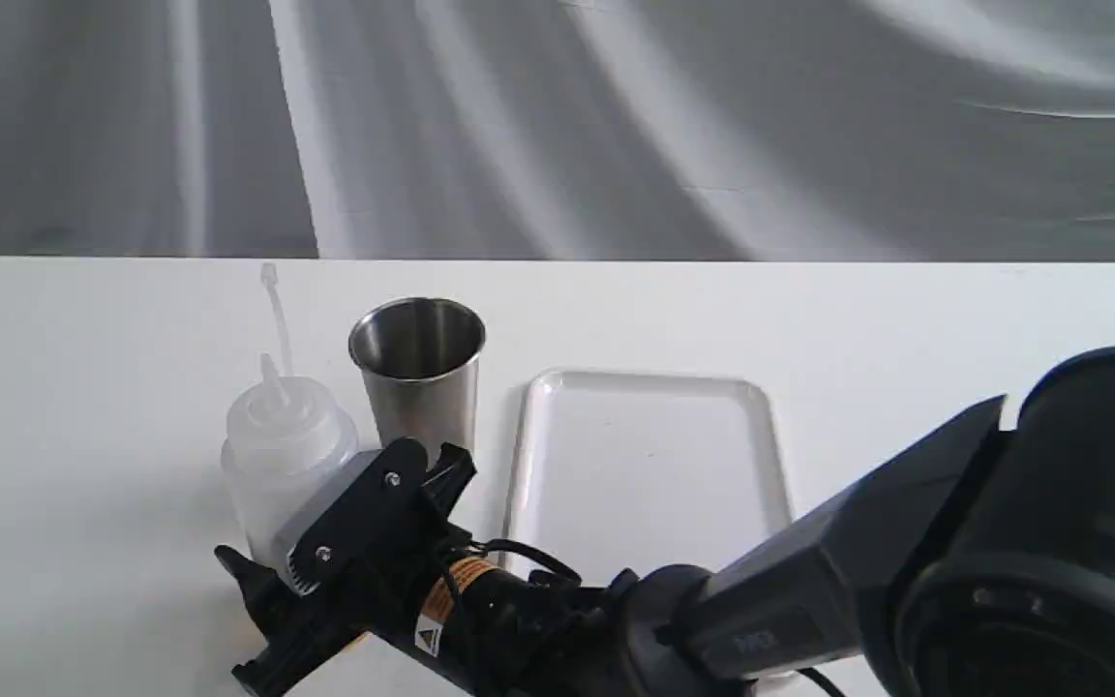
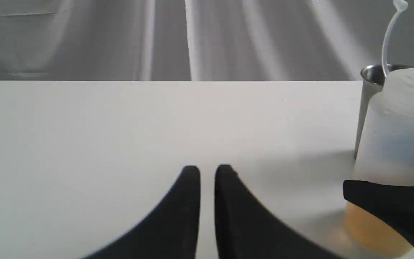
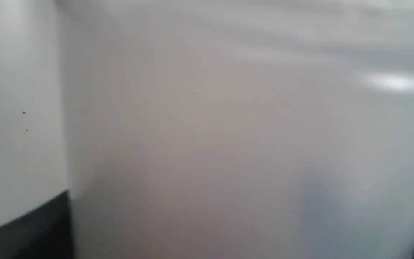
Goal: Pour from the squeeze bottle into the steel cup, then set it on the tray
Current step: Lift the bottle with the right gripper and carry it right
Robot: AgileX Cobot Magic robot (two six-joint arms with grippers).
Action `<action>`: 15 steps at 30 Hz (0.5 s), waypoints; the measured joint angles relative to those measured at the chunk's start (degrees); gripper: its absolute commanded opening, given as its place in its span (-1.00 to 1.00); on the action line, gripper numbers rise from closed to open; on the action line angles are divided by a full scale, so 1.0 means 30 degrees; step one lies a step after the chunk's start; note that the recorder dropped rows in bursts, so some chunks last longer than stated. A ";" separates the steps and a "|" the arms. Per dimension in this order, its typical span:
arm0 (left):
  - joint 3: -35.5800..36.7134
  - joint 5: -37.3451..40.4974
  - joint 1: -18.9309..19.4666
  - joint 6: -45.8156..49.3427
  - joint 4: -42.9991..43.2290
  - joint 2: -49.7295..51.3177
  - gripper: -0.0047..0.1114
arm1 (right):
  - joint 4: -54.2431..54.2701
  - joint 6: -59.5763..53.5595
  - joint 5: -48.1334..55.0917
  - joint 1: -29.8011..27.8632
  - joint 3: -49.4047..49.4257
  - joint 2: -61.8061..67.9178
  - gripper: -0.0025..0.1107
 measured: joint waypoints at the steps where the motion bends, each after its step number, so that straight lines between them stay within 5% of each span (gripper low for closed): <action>1: 0.0000 0.0000 0.0000 0.0000 0.0000 0.0000 -0.78 | 0.0000 0.0038 0.0000 0.0000 0.0000 0.0000 -0.96; 15: 0.0000 0.0000 0.0000 0.0000 0.0000 0.0000 -0.78 | -0.2074 0.2639 0.1462 -0.0036 0.0000 -0.2637 -0.96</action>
